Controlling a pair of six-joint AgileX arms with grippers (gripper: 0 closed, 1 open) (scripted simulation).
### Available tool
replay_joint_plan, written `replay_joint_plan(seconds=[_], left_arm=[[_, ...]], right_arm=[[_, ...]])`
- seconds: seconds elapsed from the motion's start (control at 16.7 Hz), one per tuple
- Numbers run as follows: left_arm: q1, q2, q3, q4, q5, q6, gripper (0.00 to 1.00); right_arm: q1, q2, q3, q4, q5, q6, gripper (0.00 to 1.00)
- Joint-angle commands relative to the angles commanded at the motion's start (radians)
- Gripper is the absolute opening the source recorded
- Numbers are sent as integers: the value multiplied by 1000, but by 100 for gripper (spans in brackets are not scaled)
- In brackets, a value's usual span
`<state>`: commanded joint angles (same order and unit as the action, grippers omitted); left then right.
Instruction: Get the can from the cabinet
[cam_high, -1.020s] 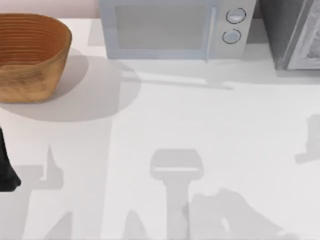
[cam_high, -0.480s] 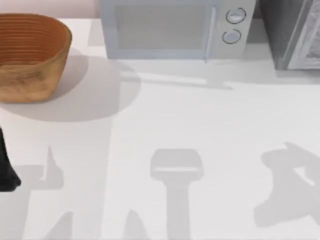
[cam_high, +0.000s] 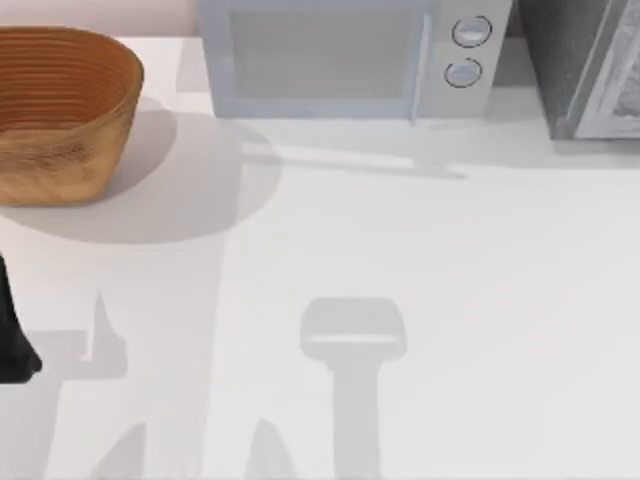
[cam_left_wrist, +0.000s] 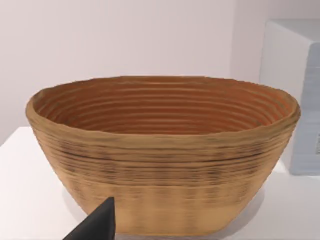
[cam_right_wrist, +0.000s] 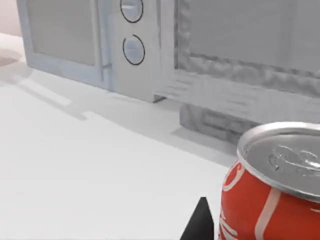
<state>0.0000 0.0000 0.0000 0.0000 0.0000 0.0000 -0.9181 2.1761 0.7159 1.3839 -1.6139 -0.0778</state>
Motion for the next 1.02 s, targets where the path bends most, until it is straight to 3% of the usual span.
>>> replay_joint_plan(seconds=[0.24,0.48,0.54,1.02], left_arm=[[0,0,0,0,0,0,100],[0,0,0,0,0,0,100],[0,0,0,0,0,0,100],[0,0,0,0,0,0,100]], right_arm=[[-42,108,33,67,-87,-7,0],[-42,108,33,67,-87,-7,0],[-34,131,108,-58,31,3,0],[24,112,35,-13,-11,-79,0]])
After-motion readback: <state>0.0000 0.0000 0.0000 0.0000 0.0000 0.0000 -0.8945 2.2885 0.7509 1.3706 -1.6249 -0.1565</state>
